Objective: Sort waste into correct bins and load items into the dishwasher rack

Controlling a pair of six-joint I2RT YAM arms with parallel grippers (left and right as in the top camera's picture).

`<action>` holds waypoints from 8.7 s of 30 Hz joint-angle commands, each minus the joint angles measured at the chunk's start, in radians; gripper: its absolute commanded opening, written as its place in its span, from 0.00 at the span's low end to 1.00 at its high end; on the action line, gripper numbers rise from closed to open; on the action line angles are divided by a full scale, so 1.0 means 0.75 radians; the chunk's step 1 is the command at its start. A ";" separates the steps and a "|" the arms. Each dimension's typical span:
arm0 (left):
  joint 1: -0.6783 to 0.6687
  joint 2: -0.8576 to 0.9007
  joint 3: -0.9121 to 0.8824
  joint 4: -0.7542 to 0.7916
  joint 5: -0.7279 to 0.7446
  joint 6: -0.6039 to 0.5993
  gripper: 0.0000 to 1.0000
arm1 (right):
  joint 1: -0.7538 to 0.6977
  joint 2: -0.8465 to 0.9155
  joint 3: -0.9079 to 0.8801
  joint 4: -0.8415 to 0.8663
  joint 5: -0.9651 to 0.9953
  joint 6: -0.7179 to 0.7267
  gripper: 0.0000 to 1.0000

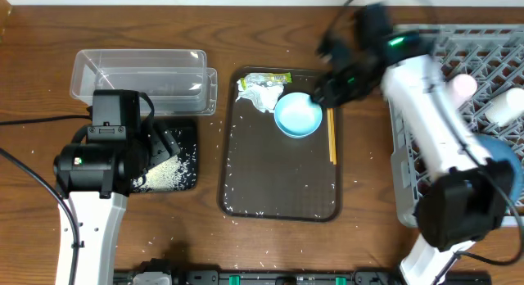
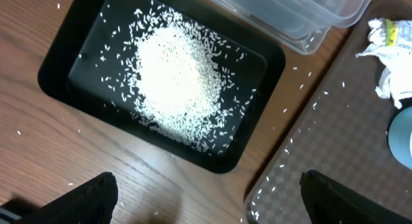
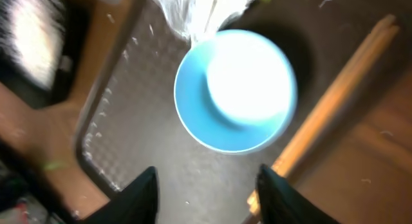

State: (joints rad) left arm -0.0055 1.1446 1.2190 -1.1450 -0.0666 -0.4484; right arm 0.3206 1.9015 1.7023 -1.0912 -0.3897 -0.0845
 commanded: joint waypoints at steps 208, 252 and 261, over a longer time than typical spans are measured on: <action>0.007 0.000 0.011 -0.003 -0.008 0.002 0.93 | -1.502 0.273 0.260 0.120 0.643 0.516 0.01; 0.007 0.000 0.011 -0.004 -0.007 0.002 0.93 | -1.456 0.320 0.187 0.456 0.171 0.485 0.04; 0.007 0.000 0.011 -0.004 -0.008 0.002 0.93 | -1.452 0.353 0.188 0.358 0.322 0.548 0.01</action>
State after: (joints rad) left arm -0.0055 1.1446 1.2190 -1.1450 -0.0666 -0.4480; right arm -0.7635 2.1738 1.8423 -0.8131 -0.2058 0.2955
